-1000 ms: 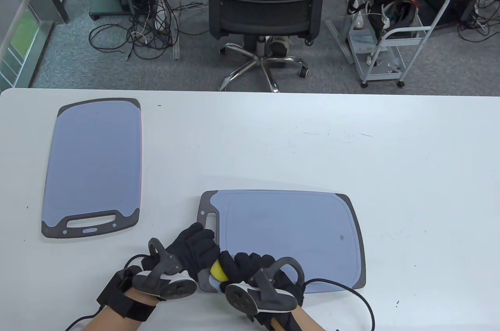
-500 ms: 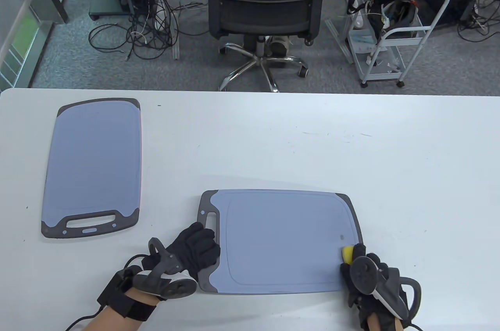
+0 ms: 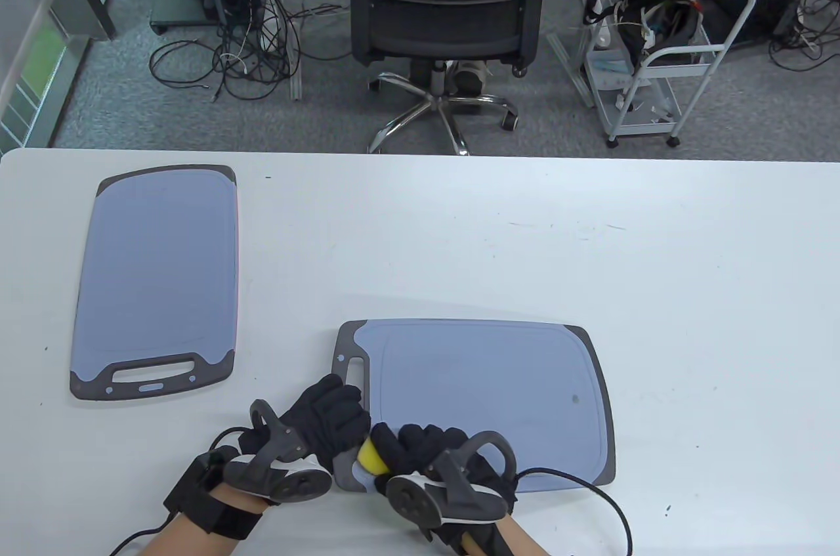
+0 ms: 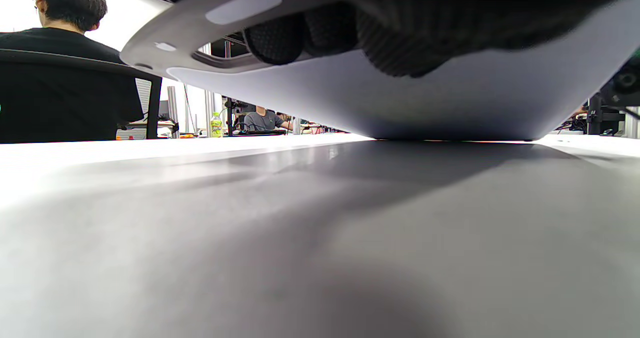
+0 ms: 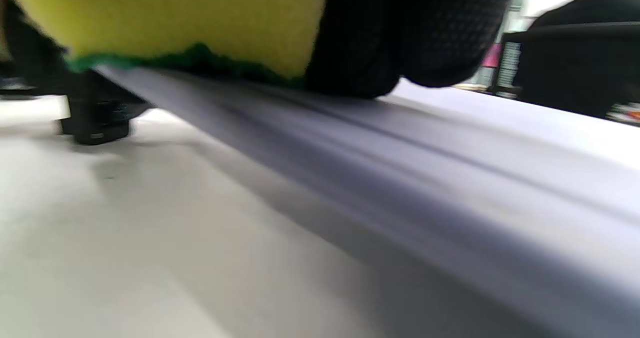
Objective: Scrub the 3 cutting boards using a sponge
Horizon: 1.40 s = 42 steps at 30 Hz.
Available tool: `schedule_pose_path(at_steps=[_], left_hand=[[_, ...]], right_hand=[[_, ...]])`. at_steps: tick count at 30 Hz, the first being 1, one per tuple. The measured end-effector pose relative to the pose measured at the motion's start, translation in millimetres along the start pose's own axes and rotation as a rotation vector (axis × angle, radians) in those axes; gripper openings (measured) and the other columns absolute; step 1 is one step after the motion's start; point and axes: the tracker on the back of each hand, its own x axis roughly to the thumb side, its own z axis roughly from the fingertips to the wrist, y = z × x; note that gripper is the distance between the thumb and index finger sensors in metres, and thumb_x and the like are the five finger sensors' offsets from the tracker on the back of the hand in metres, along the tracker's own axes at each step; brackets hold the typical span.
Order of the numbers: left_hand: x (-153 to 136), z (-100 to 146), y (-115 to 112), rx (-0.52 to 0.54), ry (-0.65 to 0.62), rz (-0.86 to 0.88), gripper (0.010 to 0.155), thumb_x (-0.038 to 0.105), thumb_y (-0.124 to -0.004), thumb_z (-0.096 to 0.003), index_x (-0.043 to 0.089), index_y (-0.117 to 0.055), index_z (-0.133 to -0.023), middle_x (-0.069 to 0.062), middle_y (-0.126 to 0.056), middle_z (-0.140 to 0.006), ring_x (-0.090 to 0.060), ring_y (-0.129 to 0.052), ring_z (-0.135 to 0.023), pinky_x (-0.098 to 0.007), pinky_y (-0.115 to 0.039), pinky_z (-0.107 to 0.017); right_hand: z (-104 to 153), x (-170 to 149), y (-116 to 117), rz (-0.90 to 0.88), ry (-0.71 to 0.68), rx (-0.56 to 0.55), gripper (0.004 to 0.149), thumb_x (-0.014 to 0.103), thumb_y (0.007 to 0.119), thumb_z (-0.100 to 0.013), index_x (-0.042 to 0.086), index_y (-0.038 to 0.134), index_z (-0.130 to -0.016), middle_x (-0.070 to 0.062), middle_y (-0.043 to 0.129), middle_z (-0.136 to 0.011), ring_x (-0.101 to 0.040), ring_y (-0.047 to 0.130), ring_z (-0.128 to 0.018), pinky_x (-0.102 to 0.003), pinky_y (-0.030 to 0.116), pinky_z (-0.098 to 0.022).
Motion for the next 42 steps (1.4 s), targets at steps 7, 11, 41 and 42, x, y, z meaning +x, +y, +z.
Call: schedule_pose_path(at_steps=[7, 11, 41, 42], left_hand=[[0.3, -0.7, -0.5, -0.011, 0.002, 0.001, 0.044, 0.04, -0.083, -0.0571, 0.028, -0.059, -0.092, 0.005, -0.074, -0.093, -0.026, -0.073, -0.1, -0.057, -0.057, -0.077], [0.2, -0.9, -0.6, -0.009, 0.003, 0.003, 0.044, 0.04, -0.083, -0.0574, 0.028, -0.059, -0.092, 0.004, -0.074, -0.093, -0.026, -0.073, -0.1, -0.057, -0.056, -0.077], [-5.7, -5.5, -2.3, -0.05, 0.058, -0.015, 0.043, 0.038, -0.082, -0.0577, 0.029, -0.057, -0.092, 0.006, -0.073, -0.093, -0.023, -0.07, -0.102, -0.055, -0.055, -0.077], [-5.8, -5.6, -2.3, -0.05, 0.06, -0.016, 0.043, 0.038, -0.082, -0.0578, 0.029, -0.057, -0.092, 0.006, -0.073, -0.093, -0.023, -0.07, -0.102, -0.055, -0.055, -0.077]], right_hand=[[91.1, -142.8, 19.5, -0.005, 0.55, 0.076, 0.069, 0.056, 0.069, -0.048, 0.018, 0.059, -0.105, -0.01, 0.077, -0.084, -0.023, 0.088, -0.056, -0.045, 0.078, -0.048], [124.6, -185.0, 25.4, -0.103, 0.739, 0.1, 0.069, 0.054, 0.072, -0.049, 0.016, 0.058, -0.105, -0.013, 0.078, -0.084, -0.025, 0.088, -0.056, -0.046, 0.077, -0.047], [113.4, -146.1, 24.8, 0.056, 0.463, 0.068, 0.075, 0.062, 0.066, -0.045, 0.016, 0.059, -0.104, -0.007, 0.082, -0.073, -0.017, 0.091, -0.047, -0.041, 0.081, -0.042], [121.0, -157.0, 25.7, 0.053, 0.502, 0.073, 0.075, 0.062, 0.067, -0.045, 0.016, 0.059, -0.104, -0.007, 0.082, -0.074, -0.018, 0.091, -0.048, -0.042, 0.081, -0.043]])
